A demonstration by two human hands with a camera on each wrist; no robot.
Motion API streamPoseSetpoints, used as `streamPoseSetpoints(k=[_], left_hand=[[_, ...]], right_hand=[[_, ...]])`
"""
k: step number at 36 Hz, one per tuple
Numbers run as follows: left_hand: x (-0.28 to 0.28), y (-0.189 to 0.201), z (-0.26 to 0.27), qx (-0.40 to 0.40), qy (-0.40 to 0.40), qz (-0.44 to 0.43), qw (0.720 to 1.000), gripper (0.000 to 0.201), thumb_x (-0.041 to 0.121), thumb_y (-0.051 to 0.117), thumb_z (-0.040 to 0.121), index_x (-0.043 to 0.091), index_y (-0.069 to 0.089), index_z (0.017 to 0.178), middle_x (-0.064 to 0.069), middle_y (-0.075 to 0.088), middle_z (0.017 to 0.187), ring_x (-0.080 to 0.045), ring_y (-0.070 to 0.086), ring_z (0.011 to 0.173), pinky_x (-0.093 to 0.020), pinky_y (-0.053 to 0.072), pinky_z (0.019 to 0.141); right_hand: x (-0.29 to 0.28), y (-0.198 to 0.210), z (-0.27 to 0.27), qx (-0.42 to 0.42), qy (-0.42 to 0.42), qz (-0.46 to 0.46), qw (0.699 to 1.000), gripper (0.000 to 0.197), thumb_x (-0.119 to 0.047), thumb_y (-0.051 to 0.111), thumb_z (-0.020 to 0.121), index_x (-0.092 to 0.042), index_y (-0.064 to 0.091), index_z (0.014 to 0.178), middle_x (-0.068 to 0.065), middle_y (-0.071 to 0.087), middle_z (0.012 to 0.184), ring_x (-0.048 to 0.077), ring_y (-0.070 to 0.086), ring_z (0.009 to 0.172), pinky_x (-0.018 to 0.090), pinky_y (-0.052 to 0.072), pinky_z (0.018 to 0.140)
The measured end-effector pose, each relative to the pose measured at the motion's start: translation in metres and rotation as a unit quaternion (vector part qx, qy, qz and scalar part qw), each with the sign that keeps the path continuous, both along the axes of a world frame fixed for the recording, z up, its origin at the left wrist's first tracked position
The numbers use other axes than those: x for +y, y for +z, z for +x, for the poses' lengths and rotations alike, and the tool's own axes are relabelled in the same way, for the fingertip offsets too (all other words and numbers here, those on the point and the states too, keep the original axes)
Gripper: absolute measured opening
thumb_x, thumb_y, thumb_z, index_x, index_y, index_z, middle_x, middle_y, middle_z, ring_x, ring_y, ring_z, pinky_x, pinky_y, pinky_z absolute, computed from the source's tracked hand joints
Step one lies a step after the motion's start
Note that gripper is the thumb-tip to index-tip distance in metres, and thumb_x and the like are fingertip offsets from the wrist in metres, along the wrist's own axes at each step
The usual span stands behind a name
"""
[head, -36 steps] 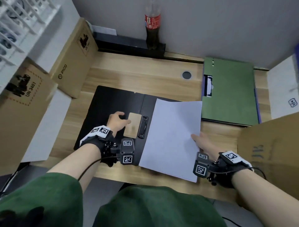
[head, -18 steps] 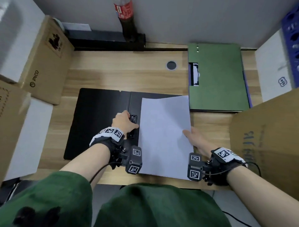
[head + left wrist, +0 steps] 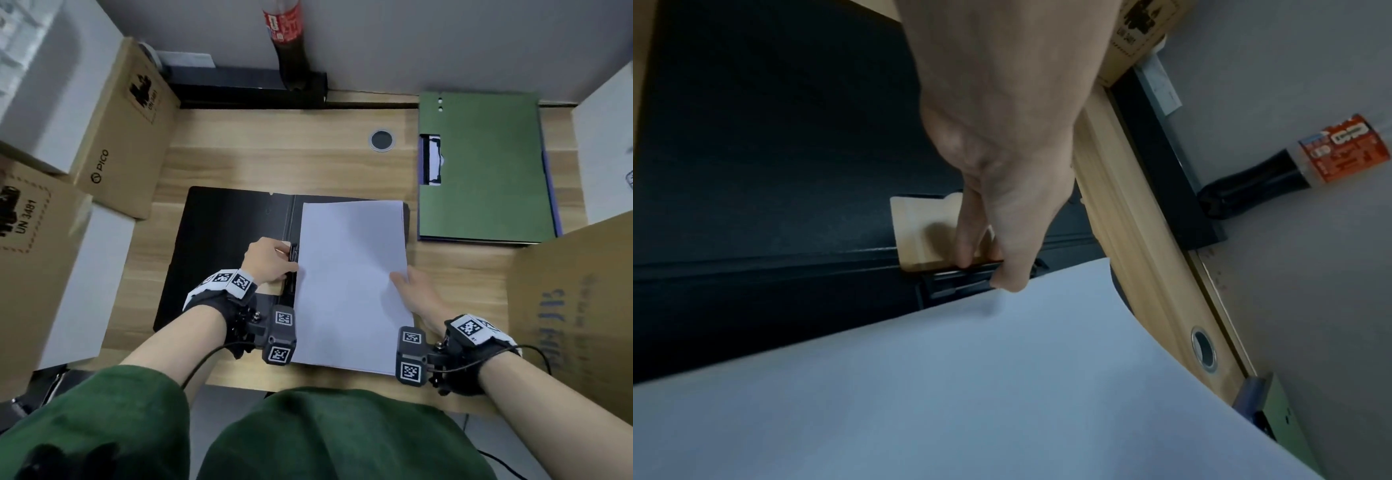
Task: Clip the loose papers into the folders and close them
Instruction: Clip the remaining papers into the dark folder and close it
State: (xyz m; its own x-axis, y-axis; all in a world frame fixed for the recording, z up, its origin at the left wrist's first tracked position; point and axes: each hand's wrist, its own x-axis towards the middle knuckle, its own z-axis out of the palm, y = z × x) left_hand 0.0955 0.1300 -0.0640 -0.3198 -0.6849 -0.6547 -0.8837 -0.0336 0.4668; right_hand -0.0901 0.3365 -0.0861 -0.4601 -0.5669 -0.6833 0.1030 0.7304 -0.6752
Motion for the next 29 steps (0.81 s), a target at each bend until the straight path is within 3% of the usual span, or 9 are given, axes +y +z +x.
streamPoseSetpoints(k=[3,6,9,11,12,17,20,29], left_hand=[[-0.002,0.001,-0.002,0.004,-0.005,0.004,1.0,0.03,0.017,0.079,0.066,0.016,0.073,0.095,-0.004,0.072,0.094,-0.021,0.072,0.081,-0.036,0.061,0.073],[-0.004,0.001,-0.001,0.012,0.001,0.022,1.0,0.021,0.01,0.076,0.07,0.02,0.07,0.087,-0.006,0.072,0.092,-0.022,0.073,0.078,-0.037,0.062,0.072],[-0.005,0.0,0.001,0.029,0.013,0.037,0.999,0.021,0.006,0.075,0.072,0.015,0.071,0.091,-0.007,0.071,0.09,-0.021,0.073,0.081,-0.037,0.061,0.074],[-0.006,-0.001,0.002,0.035,0.018,0.043,0.998,0.025,0.006,0.075,0.073,0.01,0.072,0.098,-0.006,0.071,0.09,-0.02,0.072,0.083,-0.037,0.061,0.074],[-0.006,-0.001,0.002,0.036,0.018,0.046,0.998,0.026,0.006,0.075,0.073,0.009,0.072,0.099,-0.005,0.071,0.09,-0.019,0.072,0.082,-0.036,0.061,0.074],[-0.009,-0.001,0.004,0.038,0.011,0.061,0.997,0.031,0.008,0.08,0.069,0.008,0.074,0.1,-0.008,0.074,0.091,-0.018,0.073,0.083,-0.034,0.062,0.071],[-0.01,-0.001,0.005,0.04,0.012,0.061,0.997,0.033,0.007,0.079,0.071,0.006,0.072,0.103,-0.008,0.074,0.09,-0.018,0.073,0.084,-0.035,0.062,0.072],[-0.004,-0.002,0.006,0.04,0.017,0.046,0.998,0.03,0.005,0.077,0.071,0.009,0.071,0.1,-0.005,0.072,0.087,-0.019,0.072,0.082,-0.036,0.061,0.074]], right_hand=[[0.001,0.001,0.0,0.006,0.007,-0.003,1.0,0.021,-0.014,0.037,0.1,-0.02,0.052,0.113,-0.017,0.055,0.083,0.003,0.05,0.071,0.018,0.037,0.059],[0.003,0.005,-0.005,-0.006,0.009,0.001,1.0,0.023,-0.017,0.039,0.1,-0.017,0.056,0.116,-0.013,0.059,0.087,0.012,0.055,0.081,0.02,0.041,0.065],[0.004,0.01,-0.01,-0.014,0.021,0.006,1.0,0.02,-0.016,0.04,0.099,-0.014,0.057,0.11,0.004,0.065,0.1,0.016,0.055,0.085,0.028,0.043,0.074],[0.003,0.011,-0.011,-0.009,0.025,0.009,1.0,0.028,-0.02,0.042,0.098,-0.002,0.058,0.111,0.019,0.066,0.104,0.017,0.052,0.082,0.031,0.042,0.074],[0.003,0.009,-0.01,-0.008,0.025,0.009,1.0,0.031,-0.02,0.042,0.097,0.001,0.057,0.114,0.02,0.065,0.102,0.018,0.051,0.081,0.032,0.041,0.073],[0.001,0.016,-0.005,-0.015,0.032,0.001,0.999,0.023,-0.019,0.042,0.099,-0.014,0.057,0.116,0.005,0.065,0.113,0.023,0.059,0.1,0.033,0.045,0.089],[0.002,0.019,-0.005,-0.009,0.023,-0.009,1.0,0.028,-0.016,0.042,0.099,-0.01,0.057,0.123,0.011,0.064,0.122,0.028,0.059,0.112,0.038,0.045,0.097],[-0.007,0.019,0.013,0.001,-0.012,-0.03,0.999,0.034,-0.008,0.037,0.101,-0.006,0.05,0.132,-0.001,0.056,0.118,0.013,0.052,0.105,0.02,0.036,0.085]])
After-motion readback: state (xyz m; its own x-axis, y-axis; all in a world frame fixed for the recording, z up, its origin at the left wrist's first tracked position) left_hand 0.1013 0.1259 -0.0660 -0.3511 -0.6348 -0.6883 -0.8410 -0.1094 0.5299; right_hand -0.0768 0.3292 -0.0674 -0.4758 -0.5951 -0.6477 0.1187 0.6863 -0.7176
